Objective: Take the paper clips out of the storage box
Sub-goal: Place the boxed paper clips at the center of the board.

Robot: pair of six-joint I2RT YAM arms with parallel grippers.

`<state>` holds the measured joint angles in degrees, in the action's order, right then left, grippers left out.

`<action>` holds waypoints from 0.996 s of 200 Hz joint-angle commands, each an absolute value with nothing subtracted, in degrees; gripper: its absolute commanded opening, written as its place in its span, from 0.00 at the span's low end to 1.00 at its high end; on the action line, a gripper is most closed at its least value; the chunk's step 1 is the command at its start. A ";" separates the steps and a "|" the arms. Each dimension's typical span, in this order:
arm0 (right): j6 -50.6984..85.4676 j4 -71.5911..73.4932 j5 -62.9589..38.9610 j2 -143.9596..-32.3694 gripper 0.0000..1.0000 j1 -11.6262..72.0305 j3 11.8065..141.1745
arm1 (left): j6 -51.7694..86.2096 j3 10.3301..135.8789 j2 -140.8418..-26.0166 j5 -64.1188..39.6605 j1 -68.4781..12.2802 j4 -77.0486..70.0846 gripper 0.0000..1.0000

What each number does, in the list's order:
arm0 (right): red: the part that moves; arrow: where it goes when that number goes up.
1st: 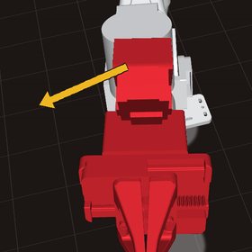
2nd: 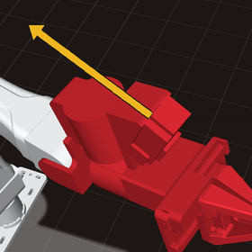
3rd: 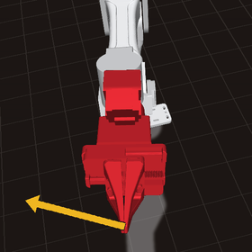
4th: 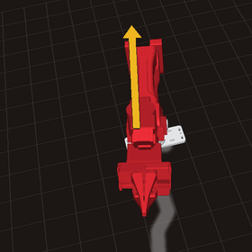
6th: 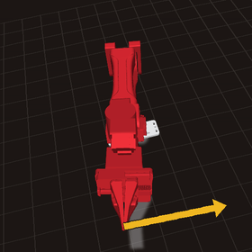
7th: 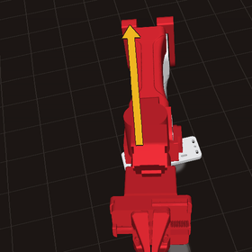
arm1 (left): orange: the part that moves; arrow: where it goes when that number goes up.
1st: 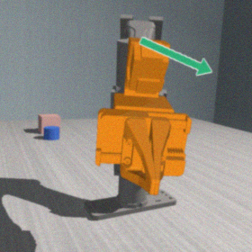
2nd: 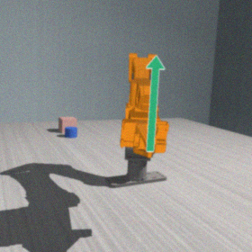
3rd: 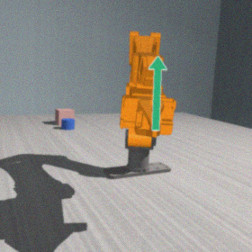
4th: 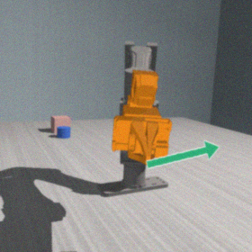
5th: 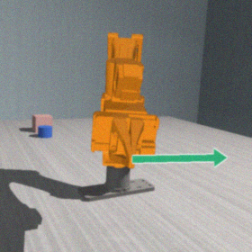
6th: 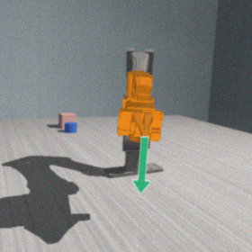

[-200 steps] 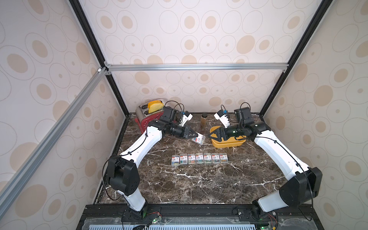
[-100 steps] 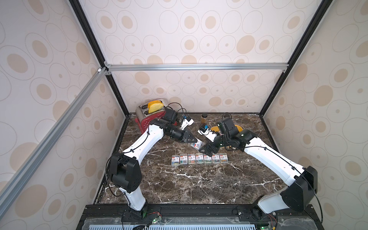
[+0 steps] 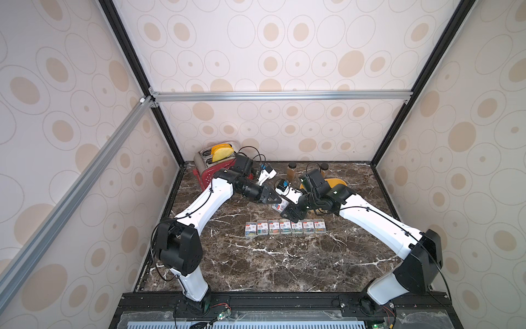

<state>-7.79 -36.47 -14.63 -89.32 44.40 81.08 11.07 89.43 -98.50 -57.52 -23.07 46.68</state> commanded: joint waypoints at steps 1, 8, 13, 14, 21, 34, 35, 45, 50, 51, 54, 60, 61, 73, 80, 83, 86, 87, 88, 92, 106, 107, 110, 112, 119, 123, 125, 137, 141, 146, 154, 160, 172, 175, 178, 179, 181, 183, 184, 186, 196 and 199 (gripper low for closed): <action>-7.38 -35.84 -13.31 -90.23 0.70 44.60 83.38 | 9.76 91.41 -99.32 -58.94 -23.27 47.11 0.00; -7.19 -35.81 -13.12 -90.28 0.65 44.62 83.42 | 9.91 91.41 -99.41 -58.89 -23.29 47.04 0.00; -7.07 -35.84 -13.01 -90.35 0.61 44.63 83.46 | 9.89 91.41 -99.49 -58.91 -23.31 46.96 0.00; -7.05 -35.76 -12.96 -90.35 0.60 44.64 83.52 | 9.91 91.41 -99.53 -58.90 -23.35 46.90 0.00; -6.91 -35.71 -12.72 -90.37 0.55 44.64 83.55 | 10.03 91.41 -99.61 -58.80 -23.29 46.71 0.00; -6.77 -35.85 -12.22 -90.44 0.48 44.57 83.56 | 10.24 91.41 -99.75 -58.62 -23.29 46.56 0.00; -6.77 -35.86 -12.17 -90.44 0.48 44.61 83.53 | 10.22 91.41 -99.71 -58.58 -23.29 46.48 0.00; -6.45 -36.22 -11.42 -90.39 0.46 44.57 83.69 | 10.37 91.41 -99.75 -57.94 -23.29 46.33 0.08; -6.22 -36.45 -10.91 -90.31 0.44 44.63 83.67 | 10.47 91.33 -99.71 -57.64 -23.29 46.19 0.13; -6.19 -36.46 -10.82 -90.33 0.44 44.64 83.67 | 10.46 91.32 -99.65 -57.56 -23.29 46.12 0.14; -6.09 -36.47 -10.67 -90.27 0.43 44.58 83.67 | 10.53 91.34 -99.59 -57.36 -23.29 46.04 0.18; -5.99 -36.68 -10.35 -90.15 0.42 44.56 83.58 | 10.78 91.19 -99.47 -56.83 -23.29 45.70 0.26; -5.98 -36.71 -10.32 -90.16 0.41 44.56 83.50 | 10.84 91.17 -99.44 -56.76 -23.29 45.61 0.26; -5.45 -37.08 -9.91 -89.68 0.38 44.39 83.28 | 11.79 90.63 -98.82 -55.61 -23.27 43.99 0.33; -4.87 -37.49 -10.04 -89.56 0.37 44.15 83.12 | 12.48 90.20 -98.39 -54.29 -23.29 43.13 0.38; -4.62 -37.72 -10.21 -89.43 0.36 43.98 82.99 | 12.85 90.09 -98.16 -53.68 -23.20 42.81 0.41; -4.35 -37.86 -10.35 -89.38 0.36 43.83 82.93 | 13.29 89.98 -97.97 -52.95 -23.16 42.32 0.43; -4.24 -37.91 -10.40 -89.34 0.36 43.71 82.90 | 13.41 89.95 -97.94 -52.84 -23.18 42.17 0.44; -4.14 -37.94 -10.43 -89.27 0.36 43.65 82.80 | 13.52 89.88 -97.88 -52.57 -23.19 42.00 0.44; -3.74 -38.21 -10.46 -89.14 0.36 43.47 82.63 | 14.13 89.60 -97.55 -51.84 -23.07 41.21 0.46; -1.99 -39.61 -11.03 -88.70 0.36 42.27 82.19 | 16.06 88.50 -96.33 -49.79 -22.65 38.35 0.55; -1.88 -39.67 -11.14 -88.65 0.37 42.19 82.14 | 16.16 88.42 -96.33 -49.64 -22.62 38.20 0.56; -1.46 -40.10 -11.41 -88.60 0.36 41.90 81.95 | 16.40 88.23 -96.04 -49.11 -22.55 37.76 0.58; -1.20 -40.33 -11.60 -88.53 0.36 41.68 81.88 | 16.49 88.13 -95.91 -48.82 -22.51 37.54 0.59; -0.33 -41.04 -11.97 -88.13 0.36 40.81 81.40 | 16.74 87.90 -95.31 -47.72 -22.37 36.96 0.62; 0.07 -41.39 -12.24 -87.94 0.36 40.28 81.09 | 16.75 87.82 -94.95 -47.02 -22.29 36.82 0.63; 0.24 -41.57 -12.35 -87.84 0.36 39.98 80.92 | 16.64 87.81 -94.89 -46.67 -22.27 36.83 0.64; 1.52 -43.03 -12.67 -87.10 0.35 38.22 80.28 | 16.48 87.73 -94.08 -44.49 -21.99 36.68 0.69; 2.03 -43.68 -12.61 -86.95 0.35 37.47 80.17 | 16.49 87.65 -93.85 -43.79 -21.85 36.73 0.71; 2.56 -44.68 -12.75 -86.74 0.35 36.52 80.08 | 16.52 87.48 -93.49 -43.05 -21.63 36.74 0.73; 3.42 -46.46 -13.14 -86.62 0.35 34.64 79.93 | 16.73 87.05 -92.77 -42.04 -21.18 36.71 0.76; 4.06 -47.92 -13.29 -86.62 0.35 33.22 79.74 | 16.99 86.57 -92.20 -41.33 -20.70 34.78 0.77; 5.17 -50.85 -13.56 -86.72 0.35 30.32 79.22 | 17.79 85.61 -91.04 -40.32 -19.72 33.67 0.79; 5.44 -51.53 -13.73 -86.80 0.35 29.45 79.07 | 17.95 85.36 -90.72 -40.15 -19.49 33.45 0.79; 5.65 -52.11 -13.98 -86.77 0.35 28.66 78.76 | 18.13 85.10 -90.39 -39.98 -19.17 33.21 0.80; 5.68 -52.29 -14.06 -86.80 0.35 28.39 78.62 | 18.16 84.96 -90.33 -39.94 -19.08 33.13 0.80; 5.86 -52.60 -14.24 -86.83 0.35 27.93 78.43 | 18.23 84.81 -90.15 -39.91 -18.94 32.94 0.81; 5.99 -52.92 -14.37 -86.83 0.35 27.39 78.21 | 18.36 84.61 -89.95 -39.79 -18.84 32.76 0.82; 6.03 -53.05 -14.48 -86.79 0.35 27.14 78.08 | 18.41 84.54 -89.89 -39.76 -18.74 32.68 0.82; 6.12 -53.32 -14.63 -86.76 0.35 26.76 77.86 | 18.44 84.37 -89.77 -39.74 -18.64 32.63 0.83; 6.63 -54.57 -15.21 -86.75 0.35 24.29 76.74 | 18.74 83.66 -89.11 -39.36 -18.27 32.27 0.85; 6.74 -54.92 -15.18 -86.70 0.35 23.67 76.42 | 18.72 83.53 -88.86 -39.19 -18.24 32.26 0.85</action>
<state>3.70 -48.21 -13.39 -88.07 27.81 78.89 17.50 84.82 -91.26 -42.02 -19.53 34.96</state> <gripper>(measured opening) 0.541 0.829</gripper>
